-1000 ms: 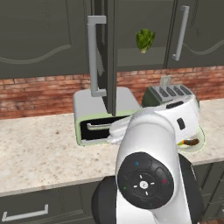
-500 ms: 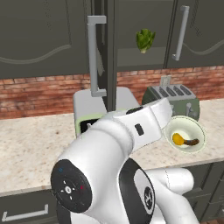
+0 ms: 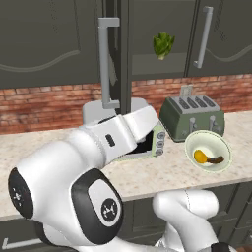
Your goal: Open the cabinet. Pick the banana and mango from the cabinet and place them into the bowl. Then close the cabinet.
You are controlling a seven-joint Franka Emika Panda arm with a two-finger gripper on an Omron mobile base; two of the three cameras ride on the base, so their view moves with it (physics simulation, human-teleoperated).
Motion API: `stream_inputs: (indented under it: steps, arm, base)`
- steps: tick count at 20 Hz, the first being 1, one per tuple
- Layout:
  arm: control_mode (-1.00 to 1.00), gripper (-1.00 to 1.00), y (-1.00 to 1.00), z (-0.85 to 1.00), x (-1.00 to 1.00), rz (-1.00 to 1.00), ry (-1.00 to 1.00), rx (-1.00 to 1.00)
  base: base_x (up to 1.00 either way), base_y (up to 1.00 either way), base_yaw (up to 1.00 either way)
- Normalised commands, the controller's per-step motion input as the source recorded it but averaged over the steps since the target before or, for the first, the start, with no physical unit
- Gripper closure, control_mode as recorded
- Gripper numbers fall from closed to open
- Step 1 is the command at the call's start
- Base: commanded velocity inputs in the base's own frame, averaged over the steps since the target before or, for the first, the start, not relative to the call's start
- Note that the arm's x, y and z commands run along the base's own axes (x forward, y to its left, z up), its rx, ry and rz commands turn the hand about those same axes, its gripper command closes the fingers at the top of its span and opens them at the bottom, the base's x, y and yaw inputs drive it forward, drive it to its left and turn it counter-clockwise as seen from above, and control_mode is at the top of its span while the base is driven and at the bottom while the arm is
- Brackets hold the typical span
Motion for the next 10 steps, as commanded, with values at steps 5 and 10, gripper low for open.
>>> stream_inputs:
  steps: [5,10]
  arm:
    - [-1.0,-1.0,0.29,0.0,0.47,-0.1,0.0,-0.07]
    - [-1.0,-1.0,0.2,-0.01,0.56,-0.06,0.01,-0.06]
  base:
    - [0.0,0.0,0.0]
    - [0.0,0.0,0.0]
